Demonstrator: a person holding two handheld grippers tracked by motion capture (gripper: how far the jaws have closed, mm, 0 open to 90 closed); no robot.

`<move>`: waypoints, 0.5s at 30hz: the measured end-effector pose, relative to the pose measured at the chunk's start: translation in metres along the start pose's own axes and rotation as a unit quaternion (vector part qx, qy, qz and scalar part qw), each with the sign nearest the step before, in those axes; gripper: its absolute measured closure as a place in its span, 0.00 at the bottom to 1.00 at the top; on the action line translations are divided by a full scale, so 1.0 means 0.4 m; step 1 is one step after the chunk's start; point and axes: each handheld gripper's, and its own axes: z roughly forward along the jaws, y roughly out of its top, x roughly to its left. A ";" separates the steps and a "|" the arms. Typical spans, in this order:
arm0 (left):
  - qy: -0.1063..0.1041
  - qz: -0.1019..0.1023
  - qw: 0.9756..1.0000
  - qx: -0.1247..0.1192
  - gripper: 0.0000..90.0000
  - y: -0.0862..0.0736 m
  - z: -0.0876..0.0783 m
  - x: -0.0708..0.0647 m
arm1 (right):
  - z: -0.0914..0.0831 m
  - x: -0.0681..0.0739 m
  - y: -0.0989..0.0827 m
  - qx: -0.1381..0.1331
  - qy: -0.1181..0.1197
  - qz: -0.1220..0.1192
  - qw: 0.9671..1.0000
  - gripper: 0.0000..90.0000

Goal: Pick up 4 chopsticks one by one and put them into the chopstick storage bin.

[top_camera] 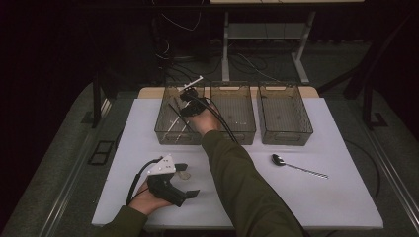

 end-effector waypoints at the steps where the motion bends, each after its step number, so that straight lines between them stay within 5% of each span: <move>1: 0.000 0.000 1.000 0.000 0.00 0.000 0.000 0.000 | -0.002 -0.001 0.000 -0.001 0.002 -0.001 1.000 0.79; 15: 0.002 0.002 1.000 0.001 0.00 -0.001 -0.001 0.001 | -0.085 -0.009 -0.024 -0.037 0.056 -0.013 0.998 0.46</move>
